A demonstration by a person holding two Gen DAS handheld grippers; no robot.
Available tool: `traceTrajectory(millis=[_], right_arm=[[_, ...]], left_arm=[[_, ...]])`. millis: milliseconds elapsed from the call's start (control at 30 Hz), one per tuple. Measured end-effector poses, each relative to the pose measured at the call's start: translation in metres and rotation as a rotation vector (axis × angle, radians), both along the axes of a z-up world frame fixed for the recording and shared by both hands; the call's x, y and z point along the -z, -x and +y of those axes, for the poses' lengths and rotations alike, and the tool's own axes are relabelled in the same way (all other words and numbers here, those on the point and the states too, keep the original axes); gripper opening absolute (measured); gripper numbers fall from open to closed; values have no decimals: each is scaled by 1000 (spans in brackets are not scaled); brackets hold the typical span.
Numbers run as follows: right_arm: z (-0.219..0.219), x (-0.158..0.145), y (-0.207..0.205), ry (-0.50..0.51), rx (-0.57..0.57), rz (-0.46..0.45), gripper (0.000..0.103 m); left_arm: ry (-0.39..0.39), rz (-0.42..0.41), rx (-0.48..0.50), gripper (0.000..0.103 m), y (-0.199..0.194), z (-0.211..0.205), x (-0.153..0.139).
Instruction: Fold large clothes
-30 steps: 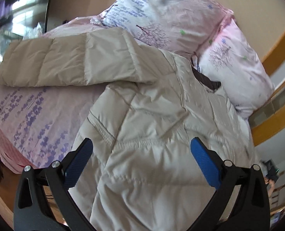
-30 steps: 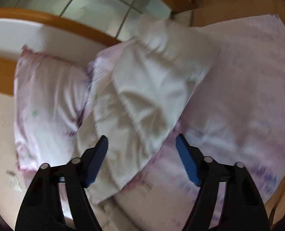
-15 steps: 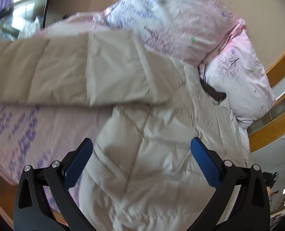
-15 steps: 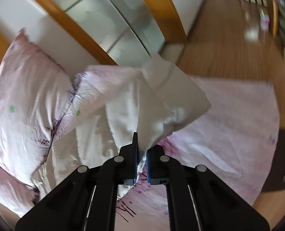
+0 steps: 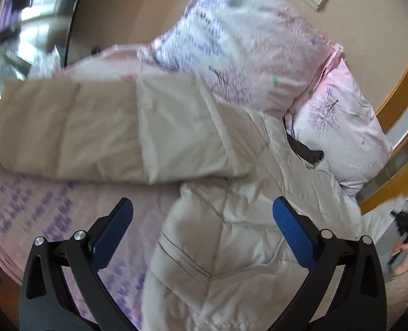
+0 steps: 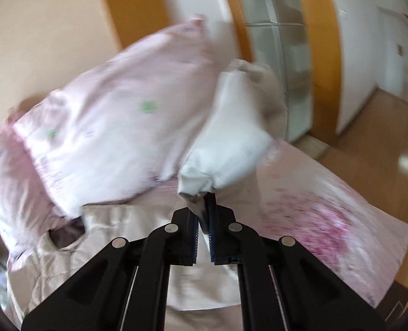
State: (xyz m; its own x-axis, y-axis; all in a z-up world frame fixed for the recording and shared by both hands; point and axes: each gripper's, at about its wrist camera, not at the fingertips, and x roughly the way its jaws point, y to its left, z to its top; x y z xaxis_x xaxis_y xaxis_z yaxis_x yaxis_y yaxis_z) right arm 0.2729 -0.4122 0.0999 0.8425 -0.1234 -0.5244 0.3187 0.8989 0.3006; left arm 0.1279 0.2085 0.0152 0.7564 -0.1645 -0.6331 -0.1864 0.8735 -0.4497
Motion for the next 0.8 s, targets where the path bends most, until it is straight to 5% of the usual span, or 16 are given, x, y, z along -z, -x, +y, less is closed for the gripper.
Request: traceTrajectory(millis=[233,400,500,667,800], right_arm=[[69,-20,-18,14,-174,-33,5],[129,-24,-27,-9,-338,-35,5],[177,-19,-34,-34,-466,-15,5],[268,21,-52,0,-643,131,6],[321,72,-60,132,-701,336,14]], left_arm=[[59,39,12,101,-6,16,1],[-31,-10,20,101,-8,9,-13],[-18,-22,79,101,-18,0,-25],[53,-27,209,101,-49,-28,-43],[124,-8,325,101,-77,-60,-51]])
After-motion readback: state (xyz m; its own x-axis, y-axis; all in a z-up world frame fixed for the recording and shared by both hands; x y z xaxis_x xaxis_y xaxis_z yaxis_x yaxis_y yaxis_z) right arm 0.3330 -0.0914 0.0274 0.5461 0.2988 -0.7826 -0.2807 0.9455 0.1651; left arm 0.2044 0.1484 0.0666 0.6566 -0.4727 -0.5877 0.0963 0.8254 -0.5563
